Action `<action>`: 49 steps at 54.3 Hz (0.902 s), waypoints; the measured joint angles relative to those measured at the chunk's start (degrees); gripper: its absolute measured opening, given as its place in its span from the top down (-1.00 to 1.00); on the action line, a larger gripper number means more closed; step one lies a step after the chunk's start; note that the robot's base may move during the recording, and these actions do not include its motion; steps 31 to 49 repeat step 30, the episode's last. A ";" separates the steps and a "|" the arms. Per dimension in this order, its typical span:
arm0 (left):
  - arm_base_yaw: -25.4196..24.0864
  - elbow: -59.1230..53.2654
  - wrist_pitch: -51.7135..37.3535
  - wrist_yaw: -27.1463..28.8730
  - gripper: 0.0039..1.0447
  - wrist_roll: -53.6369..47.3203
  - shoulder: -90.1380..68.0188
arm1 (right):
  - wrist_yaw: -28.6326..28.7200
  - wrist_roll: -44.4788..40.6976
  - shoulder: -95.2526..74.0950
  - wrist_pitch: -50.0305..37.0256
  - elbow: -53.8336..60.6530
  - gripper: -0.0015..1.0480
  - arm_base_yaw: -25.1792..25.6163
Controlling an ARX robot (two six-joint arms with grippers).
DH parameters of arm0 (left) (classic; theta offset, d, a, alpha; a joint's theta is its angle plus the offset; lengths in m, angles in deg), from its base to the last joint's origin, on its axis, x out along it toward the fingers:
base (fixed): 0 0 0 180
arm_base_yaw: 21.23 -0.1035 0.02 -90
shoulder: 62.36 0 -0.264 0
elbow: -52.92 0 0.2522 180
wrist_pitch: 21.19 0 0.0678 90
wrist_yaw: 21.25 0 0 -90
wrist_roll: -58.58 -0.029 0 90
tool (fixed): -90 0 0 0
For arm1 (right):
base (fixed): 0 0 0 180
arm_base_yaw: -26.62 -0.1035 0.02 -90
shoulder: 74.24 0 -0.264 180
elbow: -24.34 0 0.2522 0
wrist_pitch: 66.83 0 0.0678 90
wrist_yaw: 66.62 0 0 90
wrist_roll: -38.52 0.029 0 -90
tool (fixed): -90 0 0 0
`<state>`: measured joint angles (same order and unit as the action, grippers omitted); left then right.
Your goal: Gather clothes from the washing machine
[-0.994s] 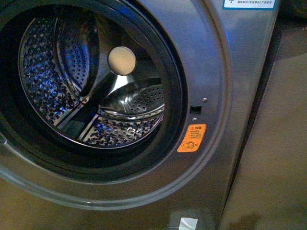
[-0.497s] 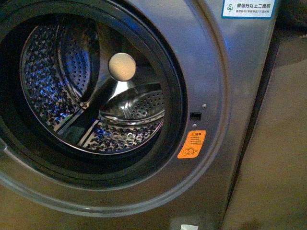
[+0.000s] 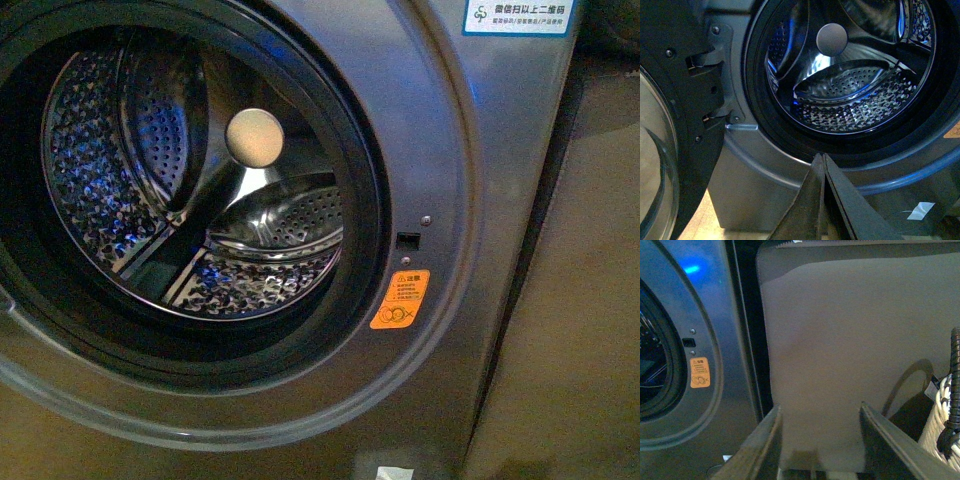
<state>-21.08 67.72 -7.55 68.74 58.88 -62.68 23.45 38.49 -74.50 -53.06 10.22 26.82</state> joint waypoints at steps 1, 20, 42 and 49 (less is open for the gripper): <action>0.00 0.00 0.00 0.00 0.89 0.02 0.00 | 0.00 0.00 0.00 0.00 0.00 0.01 0.00; 0.00 0.00 0.00 0.00 -0.55 -0.04 0.00 | 0.00 0.02 0.00 0.00 0.00 -0.86 0.00; 0.00 0.00 0.00 0.00 -0.87 -0.07 0.00 | 0.00 0.02 0.00 0.00 0.00 -0.86 0.00; 0.00 0.00 0.00 0.00 -0.87 -0.07 0.00 | 0.00 0.02 0.00 0.00 0.00 -0.86 0.00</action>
